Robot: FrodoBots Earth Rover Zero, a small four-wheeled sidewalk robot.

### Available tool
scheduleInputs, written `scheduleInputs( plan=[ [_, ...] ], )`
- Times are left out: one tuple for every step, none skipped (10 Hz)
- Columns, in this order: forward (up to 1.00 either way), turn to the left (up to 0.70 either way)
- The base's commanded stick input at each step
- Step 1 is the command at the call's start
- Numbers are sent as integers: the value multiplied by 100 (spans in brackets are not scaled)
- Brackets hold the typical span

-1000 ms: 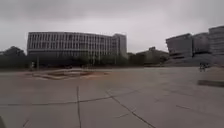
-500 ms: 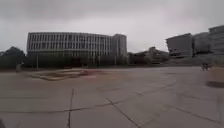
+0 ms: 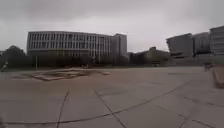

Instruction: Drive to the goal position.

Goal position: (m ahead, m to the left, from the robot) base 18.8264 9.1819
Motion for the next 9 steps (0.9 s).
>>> scheduleInputs(
  plan=[
    [70, 0],
    [70, 0],
    [70, 0],
    [70, 0],
    [70, 0],
    [70, 0],
    [70, 0],
    [70, 0],
    [70, 0]
  ],
)
